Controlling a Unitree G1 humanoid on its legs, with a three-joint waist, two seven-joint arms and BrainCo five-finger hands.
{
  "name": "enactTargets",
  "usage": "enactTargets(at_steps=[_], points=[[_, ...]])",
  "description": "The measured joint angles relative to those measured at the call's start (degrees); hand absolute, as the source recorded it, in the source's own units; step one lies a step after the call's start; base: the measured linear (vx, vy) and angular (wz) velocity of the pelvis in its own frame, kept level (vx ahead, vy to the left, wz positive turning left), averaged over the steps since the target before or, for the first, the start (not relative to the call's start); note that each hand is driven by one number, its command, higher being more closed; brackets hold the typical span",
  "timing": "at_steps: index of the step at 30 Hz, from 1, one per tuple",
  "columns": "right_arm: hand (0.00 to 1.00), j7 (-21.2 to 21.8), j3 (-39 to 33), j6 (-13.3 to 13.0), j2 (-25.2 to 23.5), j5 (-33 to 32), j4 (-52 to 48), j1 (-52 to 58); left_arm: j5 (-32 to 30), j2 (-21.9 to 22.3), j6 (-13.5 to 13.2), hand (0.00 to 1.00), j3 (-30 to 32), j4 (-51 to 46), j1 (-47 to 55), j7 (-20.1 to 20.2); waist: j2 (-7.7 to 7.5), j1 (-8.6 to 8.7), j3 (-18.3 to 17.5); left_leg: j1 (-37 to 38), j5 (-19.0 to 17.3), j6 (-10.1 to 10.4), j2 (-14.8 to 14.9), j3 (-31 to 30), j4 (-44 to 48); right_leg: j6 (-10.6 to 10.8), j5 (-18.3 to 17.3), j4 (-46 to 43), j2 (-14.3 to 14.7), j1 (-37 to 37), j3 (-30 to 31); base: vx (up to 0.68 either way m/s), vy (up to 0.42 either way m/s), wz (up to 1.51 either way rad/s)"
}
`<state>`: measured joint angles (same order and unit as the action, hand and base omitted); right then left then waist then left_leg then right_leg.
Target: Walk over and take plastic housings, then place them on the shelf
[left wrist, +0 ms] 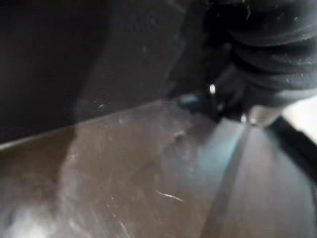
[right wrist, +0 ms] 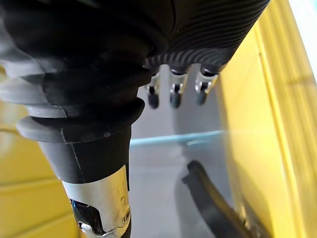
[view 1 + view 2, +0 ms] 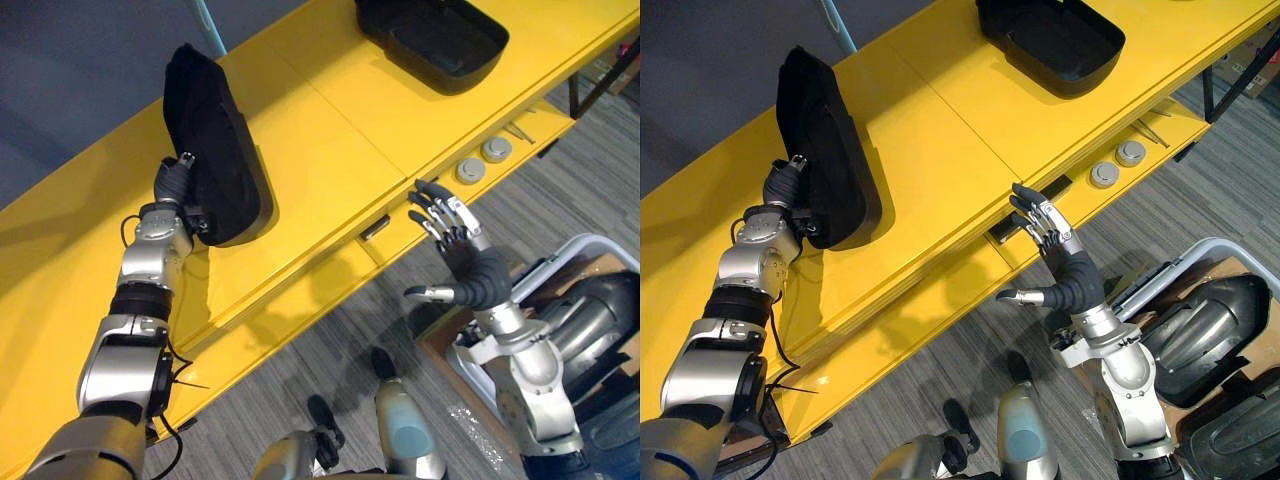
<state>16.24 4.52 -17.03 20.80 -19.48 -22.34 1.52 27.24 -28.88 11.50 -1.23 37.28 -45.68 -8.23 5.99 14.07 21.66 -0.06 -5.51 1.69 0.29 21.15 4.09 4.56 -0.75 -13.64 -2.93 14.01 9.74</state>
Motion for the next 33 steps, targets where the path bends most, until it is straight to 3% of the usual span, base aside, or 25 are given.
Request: enactTargets(at_steps=[3,9,15,21,24,27,31,33], points=[[0.0,-0.16,1.24,0.0,0.02,0.0,0.0,0.1,1.51,0.02,1.21,0.0,-0.35,-0.58,0.69,-0.21,-0.01,-0.16,0.01,-0.02,-0.1,0.01,0.13,-0.04,0.4,-0.39,-0.63,-0.71,0.01,0.11,-0.16,0.0,0.0,0.0],[0.0,-1.42,1.22,0.0,0.38,0.0,0.06,1.34,2.04,-0.21,1.03,0.0,-1.24,-0.64,0.7,-0.12,0.02,-0.43,-0.01,0.0,-0.09,-0.01,0.34,-0.06,0.51,-0.41,-0.69,-0.74,0.02,-0.01,-0.47,0.0,-0.009,0.01],[0.0,-1.45,0.91,-0.15,0.36,0.0,1.01,3.6,1.46,-2.64,1.41,0.0,-2.55,-2.38,3.02,2.95,0.54,-0.46,-0.37,1.1,-0.06,-0.04,0.83,-1.5,0.49,-0.18,-0.39,1.36,-0.04,-2.66,-2.0,0.02,-0.006,0.08],[0.0,-3.66,0.91,-0.47,-1.23,-0.54,4.2,5.25,-0.7,-4.7,1.05,0.0,-2.6,-6.25,4.78,4.11,1.64,-2.22,-3.44,2.0,-0.02,0.02,1.42,-4.23,-0.37,-0.34,0.18,5.54,-0.11,-6.47,-5.15,0.05,-0.008,0.24],[0.0,-4.4,1.35,-0.43,-1.7,-0.46,6.67,5.08,0.3,-4.88,0.98,0.0,-2.12,-16.88,5.42,7.13,2.18,-3.41,-6.69,3.29,0.03,0.02,1.42,-6.19,-1.53,-0.44,0.73,6.83,-0.17,-8.82,-7.74,0.11,0.008,0.29],[0.0,-7.77,2.39,-0.43,-2.15,-0.39,7.31,4.14,2.25,-4.83,-0.55,0.0,-2.16,-25.09,7.36,8.9,2.22,-4.08,-9.53,5.16,0.05,0.04,1.33,-6.96,-2.13,-0.43,0.72,9.09,-0.39,-12.06,-8.99,0.08,0.013,0.19],[0.0,-11.55,2.38,0.2,-3.55,0.08,9.33,3.31,4.41,-4.35,-1.63,0.0,-1.47,-32.74,11.15,9.14,2.38,-4.37,-12.21,6.09,0.05,0.03,1.12,-9.55,-2.5,-0.31,1.05,11.61,-0.74,-15.08,-11.44,0.02,-0.001,0.26],[0.0,-13.3,2.33,1.3,-4.13,0.68,11.36,2.84,7.86,-3.97,-2.22,0.0,0.66,-37.7,14.22,9.22,2.38,-5.56,-13.46,6.02,0.16,0.15,1.2,-9.61,-2.62,-0.41,2.06,13.73,-0.64,-16.03,-11.74,-0.02,-0.014,0.07]])
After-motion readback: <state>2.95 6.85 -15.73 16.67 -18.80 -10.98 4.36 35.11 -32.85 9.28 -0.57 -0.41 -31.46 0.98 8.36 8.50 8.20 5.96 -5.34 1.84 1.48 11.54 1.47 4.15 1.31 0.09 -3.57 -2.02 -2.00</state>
